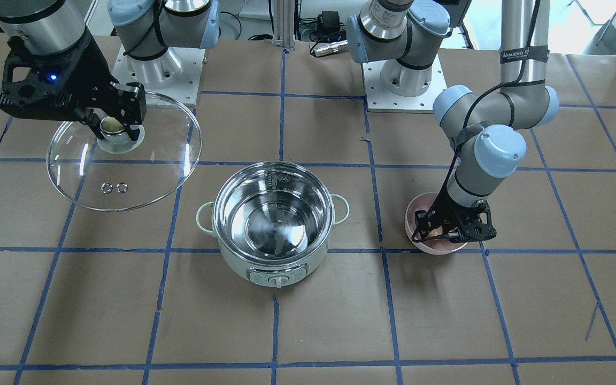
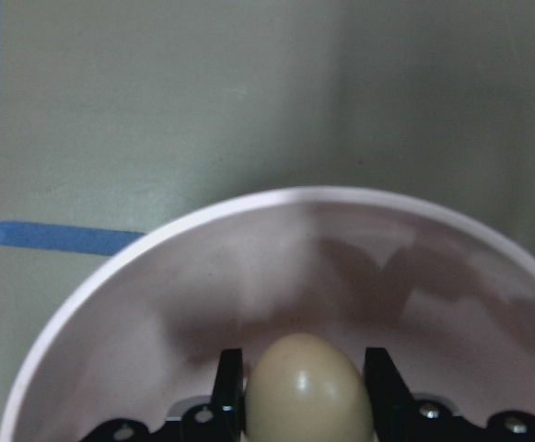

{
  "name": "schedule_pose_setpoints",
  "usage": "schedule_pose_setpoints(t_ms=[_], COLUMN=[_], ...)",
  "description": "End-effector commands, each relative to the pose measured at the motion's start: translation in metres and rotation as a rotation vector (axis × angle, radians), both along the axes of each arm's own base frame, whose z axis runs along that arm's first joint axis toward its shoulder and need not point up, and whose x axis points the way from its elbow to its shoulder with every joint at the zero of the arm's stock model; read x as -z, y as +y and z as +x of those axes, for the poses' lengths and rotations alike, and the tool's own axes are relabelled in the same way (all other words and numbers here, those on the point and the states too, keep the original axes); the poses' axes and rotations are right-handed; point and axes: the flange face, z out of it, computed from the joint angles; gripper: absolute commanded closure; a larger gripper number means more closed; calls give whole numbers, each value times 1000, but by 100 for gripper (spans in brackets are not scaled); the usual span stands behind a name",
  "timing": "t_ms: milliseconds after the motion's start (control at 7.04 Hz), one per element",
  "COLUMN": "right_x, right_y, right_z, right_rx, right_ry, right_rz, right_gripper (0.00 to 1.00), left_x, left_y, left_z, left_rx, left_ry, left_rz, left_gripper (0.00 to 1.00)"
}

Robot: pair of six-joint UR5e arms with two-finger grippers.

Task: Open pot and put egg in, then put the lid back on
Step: 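Lift the egg with the left gripper and carry it over the pot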

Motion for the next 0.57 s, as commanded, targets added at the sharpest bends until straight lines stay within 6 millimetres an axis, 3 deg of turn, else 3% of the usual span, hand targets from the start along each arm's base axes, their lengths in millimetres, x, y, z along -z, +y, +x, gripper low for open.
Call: schedule_pose_setpoints(t_ms=[0,426], right_x=[0,0], right_y=[-1,-1], right_z=[-4,-4], right_rx=[-1,-1], right_ry=[-2,-2], right_rz=[0,1], right_gripper=[100,100], left_x=[-19,-58], left_y=[-8,-6], left_z=[-2,-6], left_rx=[5,0], left_ry=[-14,-7], left_rz=[-30,4], left_gripper=[98,98])
